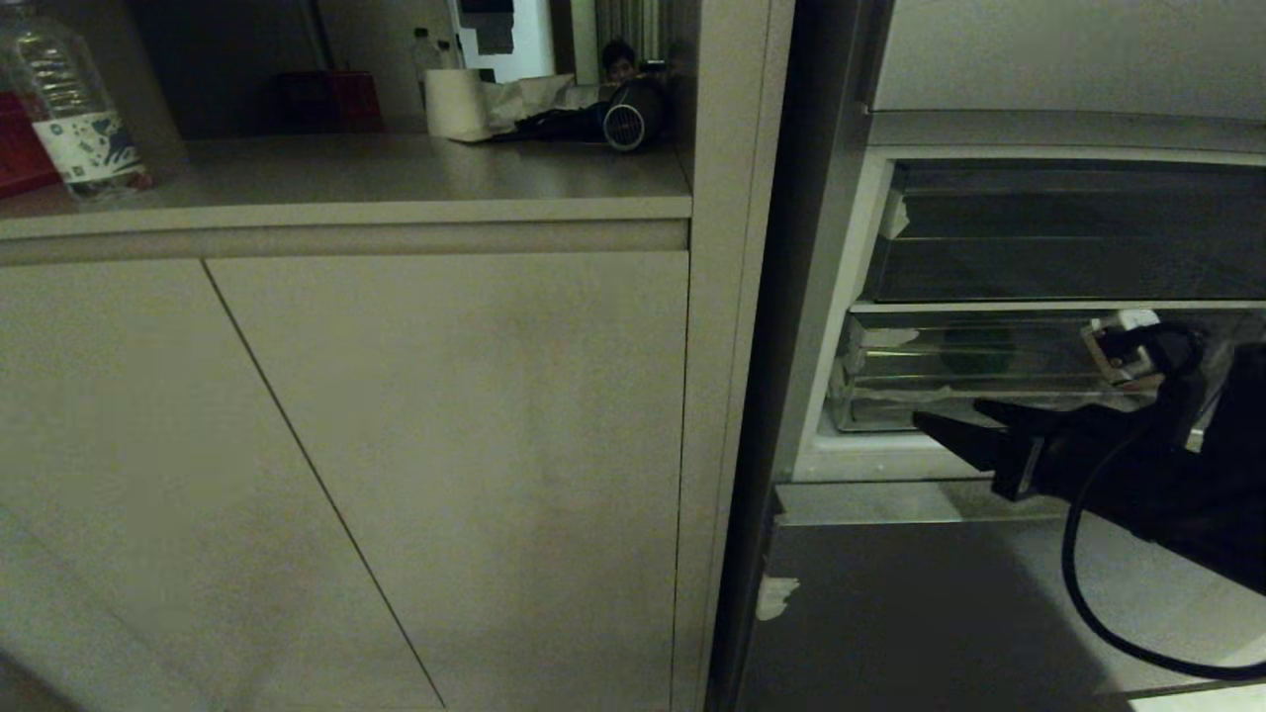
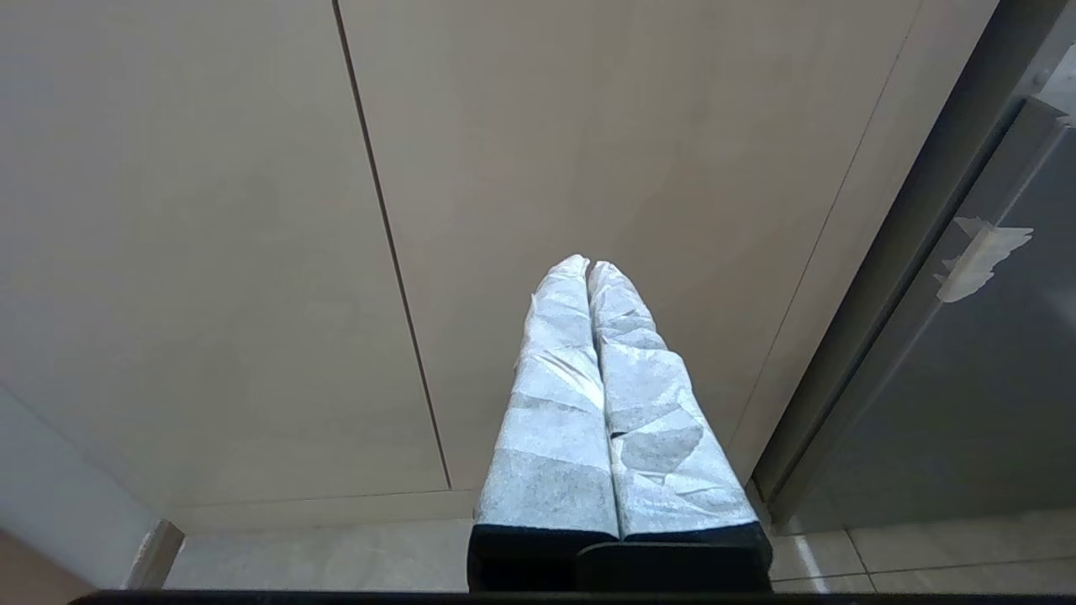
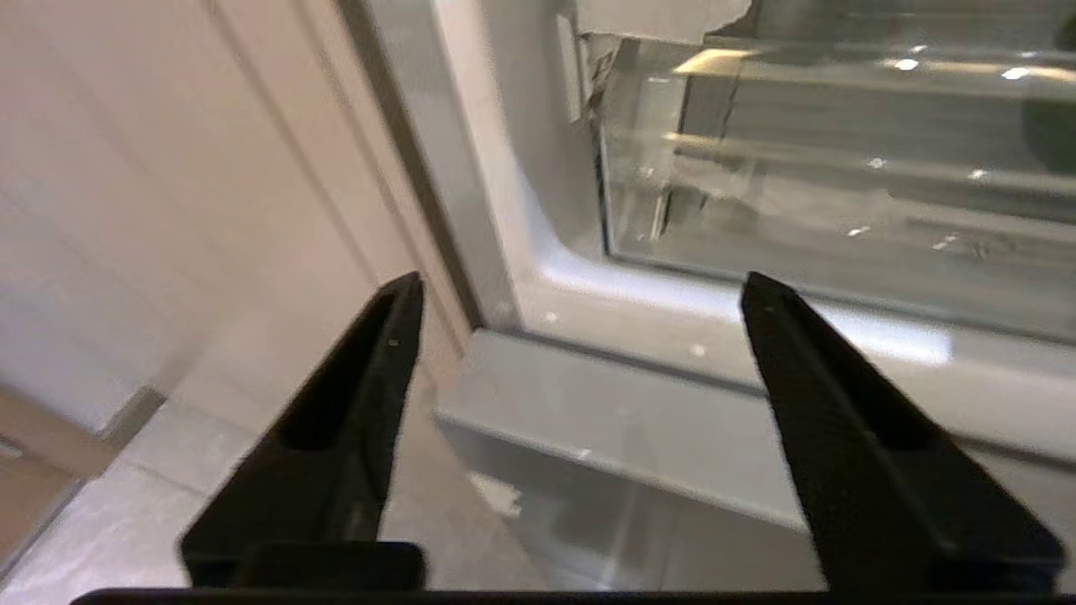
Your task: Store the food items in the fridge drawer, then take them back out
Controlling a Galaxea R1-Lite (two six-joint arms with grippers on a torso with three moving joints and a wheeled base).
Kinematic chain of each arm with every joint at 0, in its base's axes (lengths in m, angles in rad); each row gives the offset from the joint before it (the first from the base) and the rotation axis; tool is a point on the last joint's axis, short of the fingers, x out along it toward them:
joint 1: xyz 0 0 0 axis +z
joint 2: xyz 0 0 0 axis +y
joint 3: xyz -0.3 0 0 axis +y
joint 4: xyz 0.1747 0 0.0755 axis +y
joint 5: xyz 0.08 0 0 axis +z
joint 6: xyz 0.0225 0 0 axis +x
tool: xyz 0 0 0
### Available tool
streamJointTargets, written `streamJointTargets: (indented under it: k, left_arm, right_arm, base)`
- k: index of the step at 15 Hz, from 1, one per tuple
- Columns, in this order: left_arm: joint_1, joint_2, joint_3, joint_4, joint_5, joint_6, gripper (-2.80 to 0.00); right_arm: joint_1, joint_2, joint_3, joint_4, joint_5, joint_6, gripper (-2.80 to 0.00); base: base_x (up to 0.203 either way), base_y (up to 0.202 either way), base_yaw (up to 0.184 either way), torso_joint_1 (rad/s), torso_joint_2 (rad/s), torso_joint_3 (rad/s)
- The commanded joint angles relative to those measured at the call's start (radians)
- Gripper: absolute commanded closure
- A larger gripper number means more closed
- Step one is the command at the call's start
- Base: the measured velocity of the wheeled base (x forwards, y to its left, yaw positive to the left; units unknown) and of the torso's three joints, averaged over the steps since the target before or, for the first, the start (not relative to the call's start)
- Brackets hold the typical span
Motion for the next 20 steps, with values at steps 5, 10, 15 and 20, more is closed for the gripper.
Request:
streamJointTargets:
  k: [5,10,15,20]
  left_arm:
    - [0.000,0.000,0.000,0.000,0.000,0.000,0.00]
    - [0.000,0.000,0.000,0.000,0.000,0.000,0.00]
    - [0.000,0.001,0.000,0.000,0.000,0.000,0.00]
    - [0.000,0.000,0.000,0.000,0.000,0.000,0.00]
  right_arm:
    - [0.078,0.168,-0.087,-0.049,-0.169,0.000,-2.80]
    - [0.075,0.266,-0.085,-0.256,-0.266,0.004,-2.80]
    - [0.077,0.318,-0.111,-0.304,-0.312,0.001,-2.80]
    - [0.114,0.331,-0.140,-0.305,-0.347,-0.007,-2.80]
  base:
    - [0.000,0.000,0.000,0.000,0.00,0.000]
    - [0.000,0.000,0.000,0.000,0.00,0.000]
    - [0.000,0.000,0.000,0.000,0.00,0.000]
    - [0.000,0.000,0.000,0.000,0.00,0.000]
